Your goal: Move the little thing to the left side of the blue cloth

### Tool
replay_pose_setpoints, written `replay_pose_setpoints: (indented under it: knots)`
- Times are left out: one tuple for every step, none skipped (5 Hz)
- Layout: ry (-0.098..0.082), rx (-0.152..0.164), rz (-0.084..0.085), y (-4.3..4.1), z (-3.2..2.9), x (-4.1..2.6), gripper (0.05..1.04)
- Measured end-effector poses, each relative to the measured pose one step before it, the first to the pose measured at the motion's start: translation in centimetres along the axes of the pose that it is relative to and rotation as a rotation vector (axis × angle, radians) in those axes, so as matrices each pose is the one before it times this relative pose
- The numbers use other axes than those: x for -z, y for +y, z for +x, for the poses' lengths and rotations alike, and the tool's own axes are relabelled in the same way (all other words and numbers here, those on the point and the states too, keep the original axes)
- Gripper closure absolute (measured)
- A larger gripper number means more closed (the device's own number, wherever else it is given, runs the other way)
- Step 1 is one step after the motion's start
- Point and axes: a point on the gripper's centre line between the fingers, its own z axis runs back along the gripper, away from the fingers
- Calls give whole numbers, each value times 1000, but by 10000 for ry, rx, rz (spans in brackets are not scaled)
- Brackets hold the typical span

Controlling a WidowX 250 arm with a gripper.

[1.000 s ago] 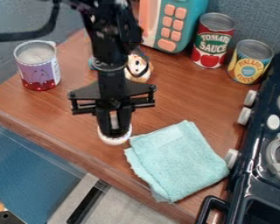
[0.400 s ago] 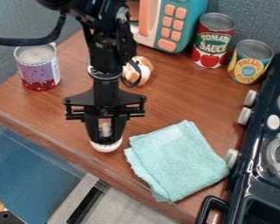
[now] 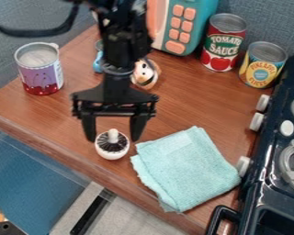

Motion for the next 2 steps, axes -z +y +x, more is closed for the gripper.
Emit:
replay_pose_setpoints:
  knots:
    - [-552, -20, -221, 364, 87, -2278, 78]
    - [-475, 485, -634, 281, 412, -1968, 84]
